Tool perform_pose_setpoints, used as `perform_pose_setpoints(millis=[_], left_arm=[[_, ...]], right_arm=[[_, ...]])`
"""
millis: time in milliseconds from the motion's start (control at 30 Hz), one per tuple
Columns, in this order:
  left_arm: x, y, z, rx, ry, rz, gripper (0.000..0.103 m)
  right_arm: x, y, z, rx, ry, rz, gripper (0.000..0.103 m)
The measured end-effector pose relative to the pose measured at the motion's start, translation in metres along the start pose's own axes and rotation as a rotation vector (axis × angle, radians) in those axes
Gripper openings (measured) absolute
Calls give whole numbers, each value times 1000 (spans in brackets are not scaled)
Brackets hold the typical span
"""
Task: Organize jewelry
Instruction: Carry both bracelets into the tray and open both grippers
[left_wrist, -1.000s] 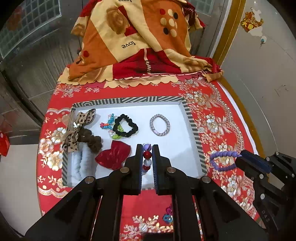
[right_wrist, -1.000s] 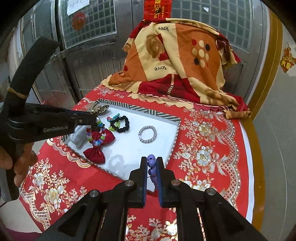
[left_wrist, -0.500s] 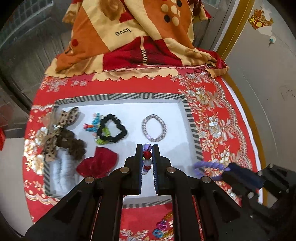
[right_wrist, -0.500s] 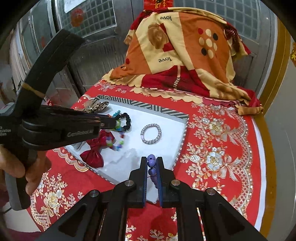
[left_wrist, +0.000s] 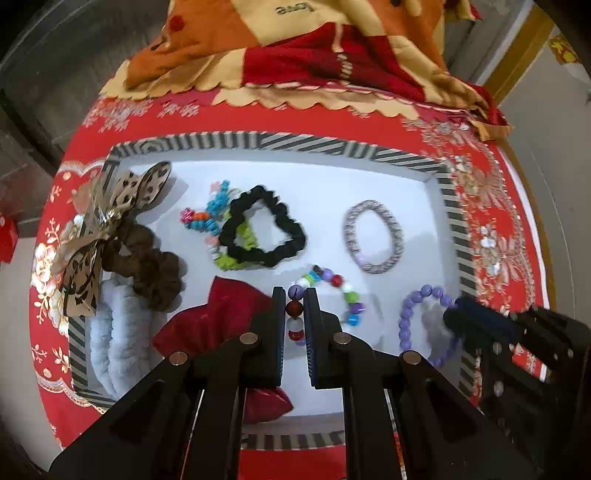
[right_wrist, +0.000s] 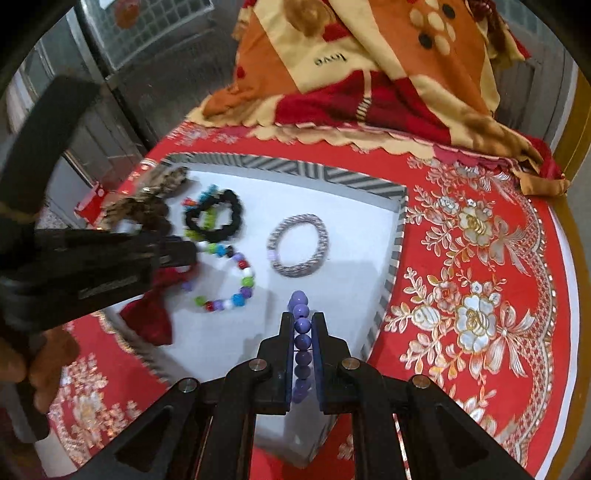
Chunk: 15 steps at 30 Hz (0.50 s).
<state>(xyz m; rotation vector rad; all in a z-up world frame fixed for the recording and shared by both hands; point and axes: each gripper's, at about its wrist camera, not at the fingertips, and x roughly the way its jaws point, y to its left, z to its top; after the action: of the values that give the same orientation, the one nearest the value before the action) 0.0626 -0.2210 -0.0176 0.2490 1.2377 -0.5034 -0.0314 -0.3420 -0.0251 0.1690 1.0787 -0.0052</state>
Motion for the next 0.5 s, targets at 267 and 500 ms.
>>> perform_pose_setpoints(millis=[267, 500], left_arm=[[7, 8, -3, -28, 1, 35, 8], [1, 8, -4, -35, -18, 48, 39]], right_arm=[[29, -5, 6, 0, 36, -32, 8], [27, -6, 1, 12, 34, -13, 11]])
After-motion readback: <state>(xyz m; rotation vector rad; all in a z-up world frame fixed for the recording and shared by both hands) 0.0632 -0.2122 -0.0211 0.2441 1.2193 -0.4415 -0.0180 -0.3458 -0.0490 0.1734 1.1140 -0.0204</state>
